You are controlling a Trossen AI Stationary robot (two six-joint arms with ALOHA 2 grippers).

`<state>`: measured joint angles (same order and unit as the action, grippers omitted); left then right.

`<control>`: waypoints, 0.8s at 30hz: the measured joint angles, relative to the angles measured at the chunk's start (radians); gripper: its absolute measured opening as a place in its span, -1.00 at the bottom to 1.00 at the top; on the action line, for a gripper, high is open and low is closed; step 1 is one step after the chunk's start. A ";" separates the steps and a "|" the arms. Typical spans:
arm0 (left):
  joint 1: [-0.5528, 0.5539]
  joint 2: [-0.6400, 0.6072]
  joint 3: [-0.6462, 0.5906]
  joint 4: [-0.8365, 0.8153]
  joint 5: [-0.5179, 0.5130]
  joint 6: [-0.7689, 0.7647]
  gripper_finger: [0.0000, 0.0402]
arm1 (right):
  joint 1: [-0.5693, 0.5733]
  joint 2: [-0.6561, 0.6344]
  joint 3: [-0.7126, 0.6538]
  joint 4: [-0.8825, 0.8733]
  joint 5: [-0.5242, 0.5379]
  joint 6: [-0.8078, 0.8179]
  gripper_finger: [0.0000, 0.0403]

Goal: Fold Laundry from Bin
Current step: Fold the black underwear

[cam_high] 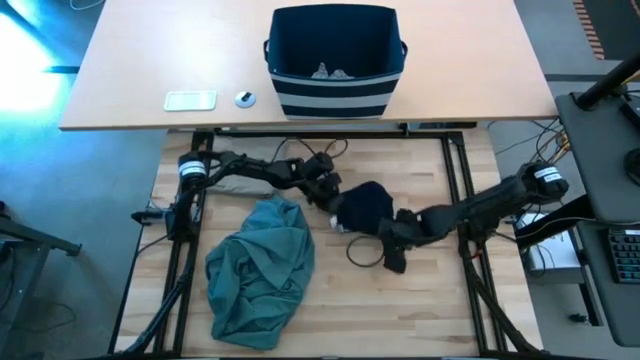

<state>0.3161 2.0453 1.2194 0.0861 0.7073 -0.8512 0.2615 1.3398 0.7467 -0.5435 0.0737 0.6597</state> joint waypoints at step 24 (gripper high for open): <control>0.083 -0.003 -0.128 0.055 0.182 -0.300 -0.58 | -0.347 -0.016 -0.058 0.539 0.182 0.438 0.25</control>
<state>0.3989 2.0426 1.0910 0.1407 0.8896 -1.1514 -0.0853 1.3240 0.6890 -0.0050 0.2560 1.0977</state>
